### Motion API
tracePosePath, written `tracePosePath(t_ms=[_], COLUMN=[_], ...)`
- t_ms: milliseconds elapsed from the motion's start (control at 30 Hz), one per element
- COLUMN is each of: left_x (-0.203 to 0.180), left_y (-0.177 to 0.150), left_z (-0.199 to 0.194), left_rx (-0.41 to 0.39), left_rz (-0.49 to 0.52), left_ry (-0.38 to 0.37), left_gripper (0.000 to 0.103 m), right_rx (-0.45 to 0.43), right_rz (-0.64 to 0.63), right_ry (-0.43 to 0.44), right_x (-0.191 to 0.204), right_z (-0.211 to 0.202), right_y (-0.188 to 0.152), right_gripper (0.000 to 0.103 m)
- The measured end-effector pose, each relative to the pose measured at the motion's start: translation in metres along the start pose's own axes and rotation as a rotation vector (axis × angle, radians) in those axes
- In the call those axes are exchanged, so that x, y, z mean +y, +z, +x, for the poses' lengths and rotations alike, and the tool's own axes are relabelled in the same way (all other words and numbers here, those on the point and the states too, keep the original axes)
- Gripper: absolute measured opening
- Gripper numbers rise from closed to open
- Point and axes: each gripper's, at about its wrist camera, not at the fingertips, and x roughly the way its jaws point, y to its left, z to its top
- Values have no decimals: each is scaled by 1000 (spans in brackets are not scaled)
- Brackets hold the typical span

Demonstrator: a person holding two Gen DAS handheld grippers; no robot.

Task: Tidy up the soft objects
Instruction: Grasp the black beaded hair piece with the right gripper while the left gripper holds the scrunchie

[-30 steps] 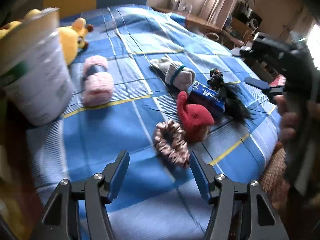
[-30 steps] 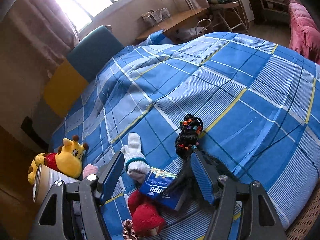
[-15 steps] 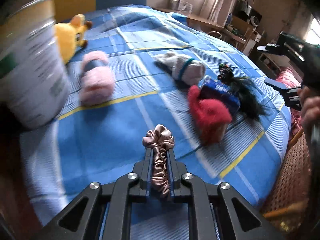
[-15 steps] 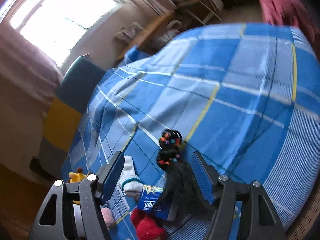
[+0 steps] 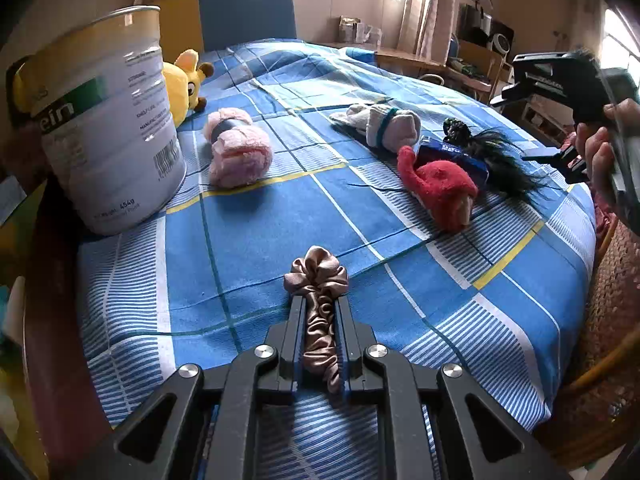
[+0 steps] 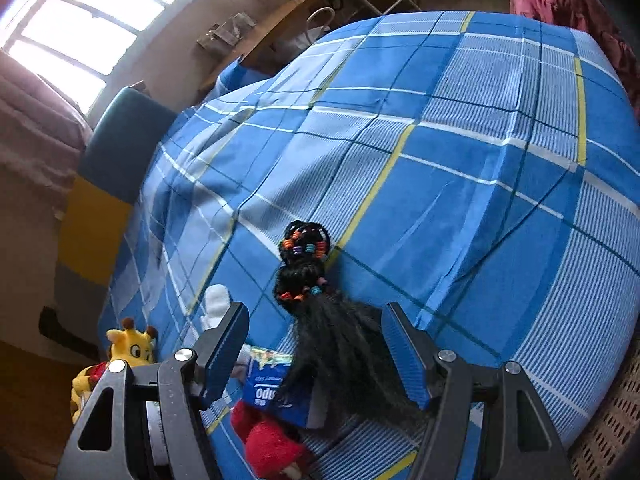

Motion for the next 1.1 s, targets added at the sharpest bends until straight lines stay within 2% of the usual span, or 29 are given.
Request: tracePosePath(t_ms=[233, 367, 433, 500, 667, 767, 800, 867, 1033, 1100], left_x=[1, 2, 4, 4, 6, 6, 6, 6, 6, 7], left_y=[-5, -6, -7, -8, -9, -10, -10, -11, -12, -12], left_z=[-2, -2, -3, -3, -3, -3, -3, -3, -3, -4], left_rx=[-35, -46, -52, -57, -65, -71, -72, -75, -79, -78], left_rz=[3, -3, -8, -14, -20, -25, -26, -27, -36, -39], left_ry=[-10, -17, -26, -31, -42, -45, -45, -45, -48, -51], left_gripper=[14, 14, 14, 14, 14, 14, 14, 14, 14, 14], right_rx=[33, 45, 14, -19, 51, 68, 104, 176, 165, 158], right_rz=[-37, -140, -229, -241, -213, -291, -337, -402, -517, -527], right_ry=[-40, 35, -28, -66, -140, -191, -217, -275, -360, -365], right_x=[5, 26, 40, 41, 38, 53, 57, 57, 64, 64], right_z=[6, 4, 3, 0, 21, 42, 57, 79, 92, 92], right_y=[-5, -12, -17, -16, -10, -3, -1, -4, -16, -19], right_gripper=[70, 68, 68, 68, 68, 68, 67, 34, 33, 35])
